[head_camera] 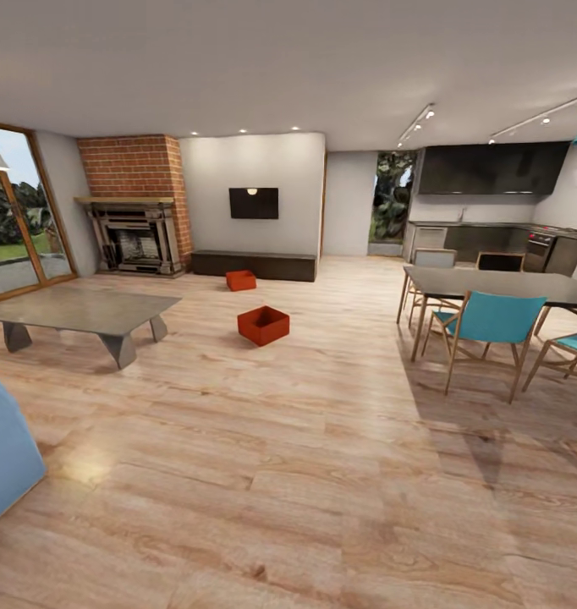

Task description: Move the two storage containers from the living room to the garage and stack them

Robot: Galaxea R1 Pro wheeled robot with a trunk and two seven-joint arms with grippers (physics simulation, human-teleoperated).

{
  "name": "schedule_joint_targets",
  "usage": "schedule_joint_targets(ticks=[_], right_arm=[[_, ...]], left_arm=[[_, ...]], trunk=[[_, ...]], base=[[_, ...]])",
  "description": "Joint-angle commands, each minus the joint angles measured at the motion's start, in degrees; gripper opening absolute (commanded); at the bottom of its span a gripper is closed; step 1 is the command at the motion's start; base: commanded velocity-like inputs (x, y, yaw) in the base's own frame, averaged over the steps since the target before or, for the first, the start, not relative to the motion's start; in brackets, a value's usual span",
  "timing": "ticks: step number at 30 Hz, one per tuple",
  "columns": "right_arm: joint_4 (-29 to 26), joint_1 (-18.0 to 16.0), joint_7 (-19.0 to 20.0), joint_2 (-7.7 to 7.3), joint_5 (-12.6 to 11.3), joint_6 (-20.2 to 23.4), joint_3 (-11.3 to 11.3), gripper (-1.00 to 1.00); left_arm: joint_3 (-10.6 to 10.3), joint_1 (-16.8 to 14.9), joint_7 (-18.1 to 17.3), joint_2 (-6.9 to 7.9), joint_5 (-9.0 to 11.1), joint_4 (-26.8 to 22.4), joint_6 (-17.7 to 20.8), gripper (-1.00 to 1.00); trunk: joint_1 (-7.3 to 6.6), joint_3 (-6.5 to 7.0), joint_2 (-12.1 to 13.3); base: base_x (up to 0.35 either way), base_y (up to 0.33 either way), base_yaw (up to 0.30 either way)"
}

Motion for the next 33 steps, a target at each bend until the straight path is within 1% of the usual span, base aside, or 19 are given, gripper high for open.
schedule_joint_targets(ticks=[1, 4, 13, 33], right_arm=[[0.2, -0.1, 0.1, -0.01, -0.1, -0.4, 0.4, 1.0], [0.2, -0.1, 0.1, -0.01, -0.1, -0.3, 0.4, 1.0], [0.2, -0.1, 0.1, -0.04, 0.0, -0.3, 0.4, 1.0], [0.2, -0.1, 0.1, -0.28, 0.1, -0.3, 0.4, 1.0]], left_arm=[[0.2, 0.0, 0.0, -0.02, 0.1, -0.1, 0.2, 1.0], [0.2, 0.0, 0.0, -0.02, 0.1, -0.1, 0.2, 1.0], [0.2, 0.0, 0.0, -0.02, 0.1, -0.1, 0.2, 1.0], [0.2, 0.0, 0.0, -0.02, 0.1, 0.0, 0.2, 1.0]], trunk=[[0.03, -0.06, 0.0], [0.03, -0.06, 0.0], [0.03, -0.06, 0.0], [0.03, -0.06, 0.0]], base=[[0.323, 0.0, -0.019], [0.323, 0.0, -0.106], [0.323, 0.0, -0.207], [0.323, 0.0, -0.01]])
